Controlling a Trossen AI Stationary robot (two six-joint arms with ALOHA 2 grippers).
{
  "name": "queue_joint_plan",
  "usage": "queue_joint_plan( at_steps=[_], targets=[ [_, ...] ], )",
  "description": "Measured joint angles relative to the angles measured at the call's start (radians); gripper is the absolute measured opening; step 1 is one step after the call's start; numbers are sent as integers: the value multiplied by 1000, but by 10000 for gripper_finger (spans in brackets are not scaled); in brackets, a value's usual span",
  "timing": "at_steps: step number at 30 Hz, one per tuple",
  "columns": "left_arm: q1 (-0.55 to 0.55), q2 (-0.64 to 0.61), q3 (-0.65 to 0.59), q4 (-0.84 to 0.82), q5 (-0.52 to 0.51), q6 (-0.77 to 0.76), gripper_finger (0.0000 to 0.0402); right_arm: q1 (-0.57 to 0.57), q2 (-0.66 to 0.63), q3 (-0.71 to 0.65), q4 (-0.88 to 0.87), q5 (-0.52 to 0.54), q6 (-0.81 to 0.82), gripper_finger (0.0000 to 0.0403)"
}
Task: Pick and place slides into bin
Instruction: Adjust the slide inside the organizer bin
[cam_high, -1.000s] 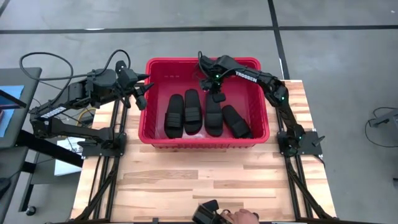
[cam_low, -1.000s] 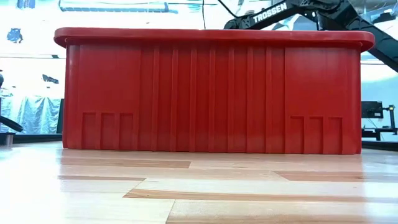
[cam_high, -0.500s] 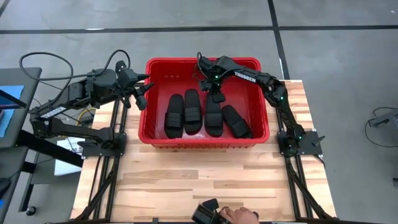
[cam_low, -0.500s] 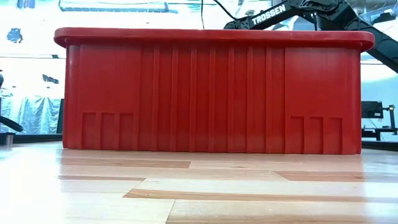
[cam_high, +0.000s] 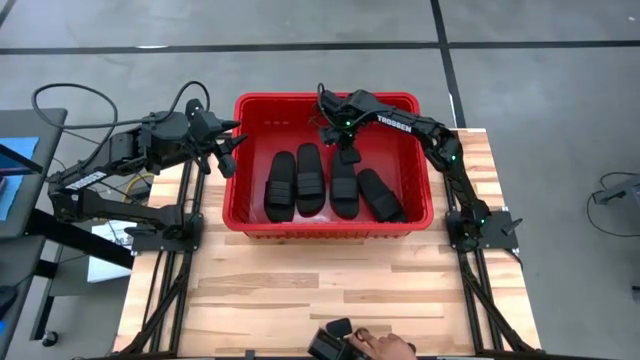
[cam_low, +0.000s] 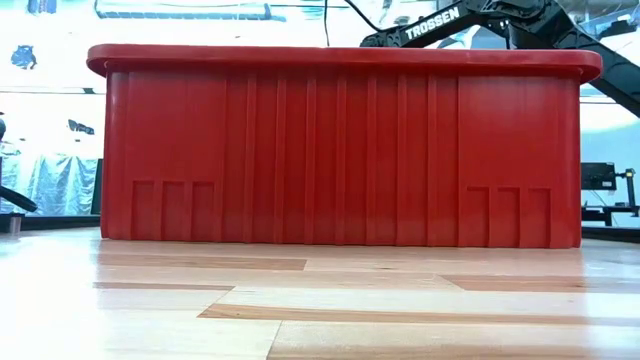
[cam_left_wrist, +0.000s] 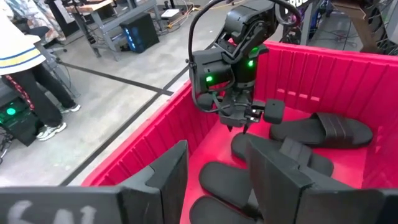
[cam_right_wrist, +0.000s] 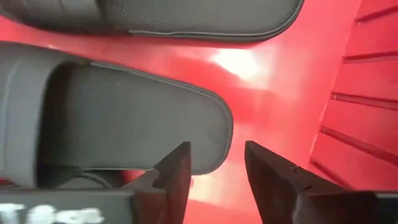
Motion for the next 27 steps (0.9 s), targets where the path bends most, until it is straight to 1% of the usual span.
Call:
queue_joint_plan(
  at_steps=[4, 9, 12, 16, 22, 27],
  targets=[
    [0, 0, 0, 0, 0, -1, 154, 0, 0, 0, 5, 19, 37, 178],
    [0, 0, 0, -1, 0, -1, 154, 0, 0, 0, -46, 192, 66, 210],
    [0, 0, 0, -12, 0, -1, 154, -1, -7, -1, -102, 236, 75, 218],
    [0, 0, 0, -16, 0, -1, 154, 3, -57, -1, -163, 237, 116, 215],
    [0, 0, 0, -16, 5, -1, 154, 15, -140, 0, -245, 223, 183, 196],
    [0, 0, 0, -15, 28, -1, 154, 27, -178, 0, -299, 74, 272, 182]
  ],
)
